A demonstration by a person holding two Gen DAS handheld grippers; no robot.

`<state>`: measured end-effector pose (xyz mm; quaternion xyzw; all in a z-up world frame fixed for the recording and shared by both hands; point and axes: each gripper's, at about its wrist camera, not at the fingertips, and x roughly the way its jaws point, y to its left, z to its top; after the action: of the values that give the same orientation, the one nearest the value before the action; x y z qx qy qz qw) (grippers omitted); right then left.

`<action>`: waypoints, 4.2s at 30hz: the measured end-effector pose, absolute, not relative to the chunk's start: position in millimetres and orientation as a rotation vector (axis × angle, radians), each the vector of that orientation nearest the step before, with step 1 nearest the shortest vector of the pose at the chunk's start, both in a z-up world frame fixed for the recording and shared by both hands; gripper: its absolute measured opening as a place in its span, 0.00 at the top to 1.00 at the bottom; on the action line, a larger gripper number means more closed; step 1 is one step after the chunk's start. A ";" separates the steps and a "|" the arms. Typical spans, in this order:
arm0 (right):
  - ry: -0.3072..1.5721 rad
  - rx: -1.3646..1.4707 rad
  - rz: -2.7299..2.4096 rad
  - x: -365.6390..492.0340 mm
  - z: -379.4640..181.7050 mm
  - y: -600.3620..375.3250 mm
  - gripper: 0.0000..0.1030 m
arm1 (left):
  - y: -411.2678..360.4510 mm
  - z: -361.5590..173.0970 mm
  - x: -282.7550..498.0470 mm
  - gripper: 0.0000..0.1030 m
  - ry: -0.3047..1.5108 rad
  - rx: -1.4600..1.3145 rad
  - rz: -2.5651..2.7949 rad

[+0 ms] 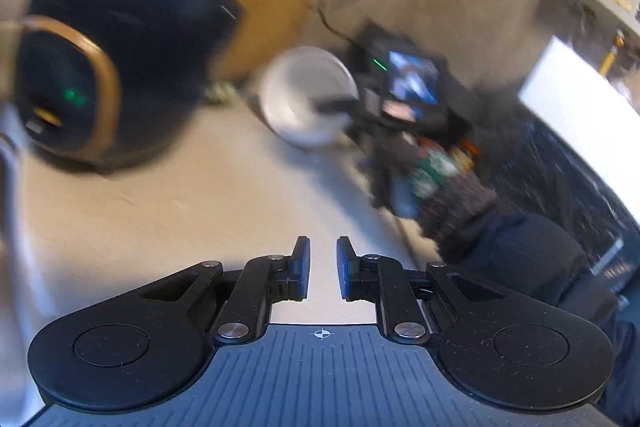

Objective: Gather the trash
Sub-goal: 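Close the right tool on the ginger root while the left tool grasps the white bowl rim, then carry the ginger and white bowl down over the green bin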

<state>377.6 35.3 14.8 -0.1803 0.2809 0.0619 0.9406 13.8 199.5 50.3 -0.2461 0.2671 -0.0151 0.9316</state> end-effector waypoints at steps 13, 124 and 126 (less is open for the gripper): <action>0.946 0.055 0.548 267.4 79.6 -76.8 0.94 | 197.7 55.8 35.0 0.84 0.450 -0.515 -0.104; 0.957 0.200 -0.133 -52.1 -211.0 -402.4 0.60 | -150.5 -380.4 126.0 0.75 1.206 -0.436 -0.436; 0.982 0.189 -0.101 -45.8 -214.3 -394.0 0.60 | -138.6 -371.6 117.2 0.75 1.173 -0.422 -0.440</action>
<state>-45.8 -394.0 -214.3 0.0904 0.4706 -0.0486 0.8764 117.2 -138.6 -371.6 -0.1960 0.5446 -0.2042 0.7895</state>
